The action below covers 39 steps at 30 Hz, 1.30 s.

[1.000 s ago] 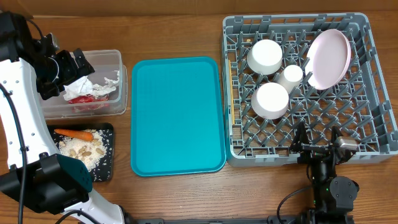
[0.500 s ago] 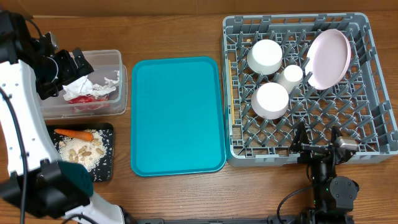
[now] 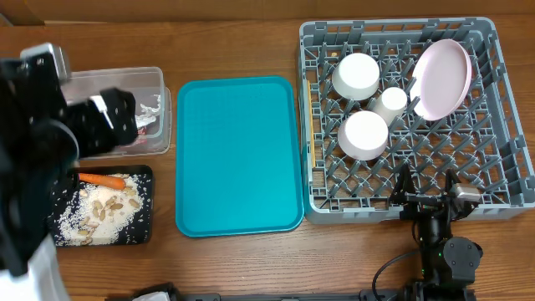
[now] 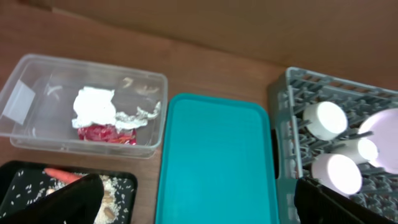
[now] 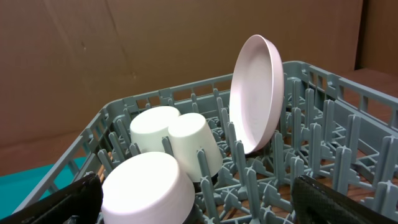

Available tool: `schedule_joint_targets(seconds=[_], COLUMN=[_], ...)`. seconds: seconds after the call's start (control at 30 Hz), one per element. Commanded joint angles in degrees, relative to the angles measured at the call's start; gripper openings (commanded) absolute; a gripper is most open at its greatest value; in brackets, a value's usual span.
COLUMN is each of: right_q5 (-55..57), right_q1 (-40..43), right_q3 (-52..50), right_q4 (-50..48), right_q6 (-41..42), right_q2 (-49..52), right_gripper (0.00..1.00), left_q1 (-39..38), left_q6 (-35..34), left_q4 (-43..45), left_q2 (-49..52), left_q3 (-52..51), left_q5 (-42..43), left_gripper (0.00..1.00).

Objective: Sort waste into correct bins and load items into the dishwasher

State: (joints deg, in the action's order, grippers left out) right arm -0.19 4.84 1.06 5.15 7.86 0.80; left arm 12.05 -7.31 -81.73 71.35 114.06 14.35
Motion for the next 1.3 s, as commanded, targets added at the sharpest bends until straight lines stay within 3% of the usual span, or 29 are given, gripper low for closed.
schedule_joint_targets(seconds=[0.0,0.37,0.67,0.97,1.27], right_q5=[-0.4,-0.4,-0.4,-0.4,-0.4], right_q1=[0.3,0.3,0.3,0.3,0.3], right_q3=[-0.6,-0.6,-0.6,-0.6,-0.6], right_q4=[-0.3,-0.3,-0.3,-0.3,-0.3], right_q6=[-0.2,-0.2,-0.2,-0.2,-0.2], right_q2=[-0.6,-0.6,-0.6,-0.6,-0.6], right_gripper=[1.00,1.00,1.00,1.00,1.00], left_q1=[-2.3,-8.2,-8.2,-8.2,-8.2], left_q6=[-0.4,-0.4,-0.4,-1.3,-9.7], left_q4=[-0.2,0.7,4.5,28.1,60.4], left_q2=[-2.0,-7.3,-14.3,-23.7,-33.2], left_q3=[0.4,-5.4,-27.2,-55.3,-82.5], left_q5=[-0.2,-0.4,-3.0,-2.0,-2.1], left_gripper=[1.00,1.00,1.00,1.00,1.00])
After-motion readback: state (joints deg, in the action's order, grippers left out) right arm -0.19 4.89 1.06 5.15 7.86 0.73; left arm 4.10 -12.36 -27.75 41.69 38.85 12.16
